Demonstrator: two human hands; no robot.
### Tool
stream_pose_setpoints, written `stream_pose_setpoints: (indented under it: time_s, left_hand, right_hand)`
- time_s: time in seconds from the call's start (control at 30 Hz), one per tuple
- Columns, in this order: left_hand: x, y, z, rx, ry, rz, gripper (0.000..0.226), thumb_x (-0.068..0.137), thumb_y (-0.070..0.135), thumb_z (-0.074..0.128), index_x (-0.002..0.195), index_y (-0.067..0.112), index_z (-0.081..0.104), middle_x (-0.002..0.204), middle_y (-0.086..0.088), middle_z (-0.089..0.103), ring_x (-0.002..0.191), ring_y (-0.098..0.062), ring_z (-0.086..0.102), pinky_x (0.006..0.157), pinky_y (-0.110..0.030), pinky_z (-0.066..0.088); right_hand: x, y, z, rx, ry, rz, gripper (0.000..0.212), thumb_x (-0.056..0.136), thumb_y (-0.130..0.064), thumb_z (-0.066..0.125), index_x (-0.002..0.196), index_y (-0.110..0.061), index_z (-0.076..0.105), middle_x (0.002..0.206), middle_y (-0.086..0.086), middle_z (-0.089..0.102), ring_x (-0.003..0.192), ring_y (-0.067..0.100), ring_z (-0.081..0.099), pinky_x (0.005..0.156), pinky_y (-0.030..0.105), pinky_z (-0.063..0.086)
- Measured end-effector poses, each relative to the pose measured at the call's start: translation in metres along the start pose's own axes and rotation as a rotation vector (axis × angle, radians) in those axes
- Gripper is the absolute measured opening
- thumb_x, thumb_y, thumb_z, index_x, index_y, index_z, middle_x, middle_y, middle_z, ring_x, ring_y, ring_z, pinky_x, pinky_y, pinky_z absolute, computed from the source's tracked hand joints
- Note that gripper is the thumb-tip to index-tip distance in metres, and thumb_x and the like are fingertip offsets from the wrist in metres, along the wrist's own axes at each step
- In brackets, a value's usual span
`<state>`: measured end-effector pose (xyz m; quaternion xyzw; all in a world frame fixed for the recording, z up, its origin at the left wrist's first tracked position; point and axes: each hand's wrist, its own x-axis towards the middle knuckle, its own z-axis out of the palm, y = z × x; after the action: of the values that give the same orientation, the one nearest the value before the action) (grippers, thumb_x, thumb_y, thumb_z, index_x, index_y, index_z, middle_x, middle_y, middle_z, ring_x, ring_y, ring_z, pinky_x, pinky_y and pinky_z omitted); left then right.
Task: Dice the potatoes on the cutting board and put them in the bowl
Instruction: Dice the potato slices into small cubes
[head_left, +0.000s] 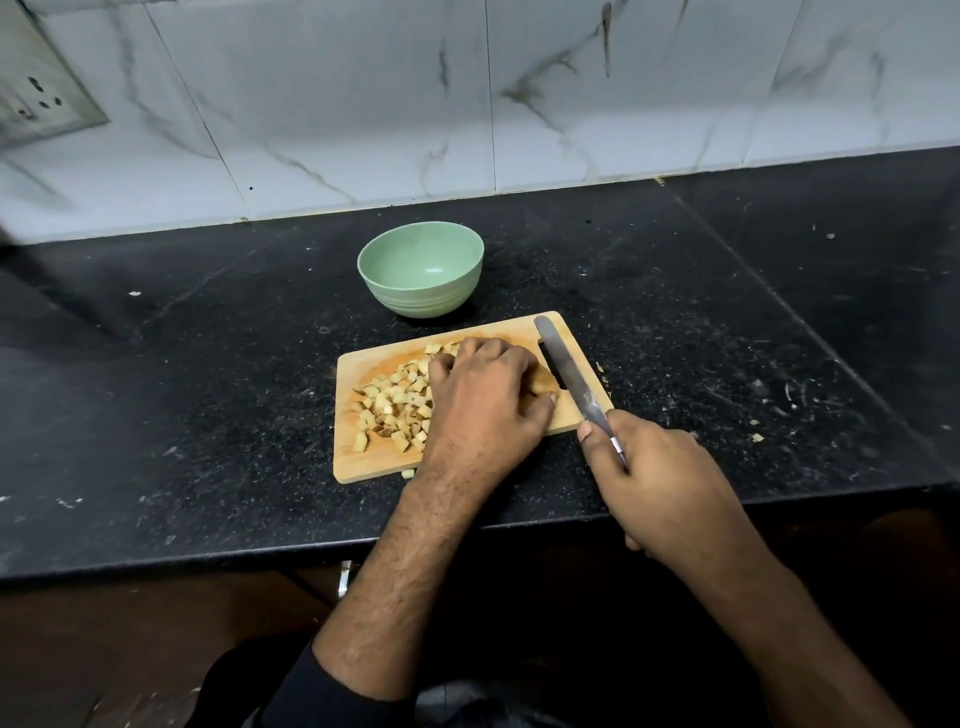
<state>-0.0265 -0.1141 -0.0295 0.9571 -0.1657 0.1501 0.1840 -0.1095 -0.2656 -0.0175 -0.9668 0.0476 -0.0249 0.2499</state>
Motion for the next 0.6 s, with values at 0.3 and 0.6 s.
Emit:
stream_pose_setpoints:
  time_s: [0.3,0.6]
  left_hand:
    - [0.005,0.006,0.0,0.032,-0.025,0.027,0.038,0.087,0.046,0.058,0.12,0.029,0.062,0.118,0.012,0.062,0.119,-0.012,0.045,0.102,-0.042,0.023]
    - [-0.007,-0.01,-0.014,-0.073,-0.032,0.051,0.026,0.083,0.041,0.068,0.107,0.033,0.073,0.098,0.017,0.065,0.109,-0.005,0.049,0.098,-0.036,0.023]
  right_hand:
    - [-0.001,0.002,0.002,0.005,0.034,-0.017,0.035,0.104,-0.048,0.034,0.088,-0.025,0.054,0.055,-0.004,0.058,0.044,0.01,0.059,0.061,0.036,0.055]
    - [-0.002,0.001,0.0,0.035,0.023,-0.009,0.036,0.104,-0.048,0.033,0.088,-0.025,0.054,0.05,-0.001,0.059,0.04,0.007,0.059,0.059,0.034,0.055]
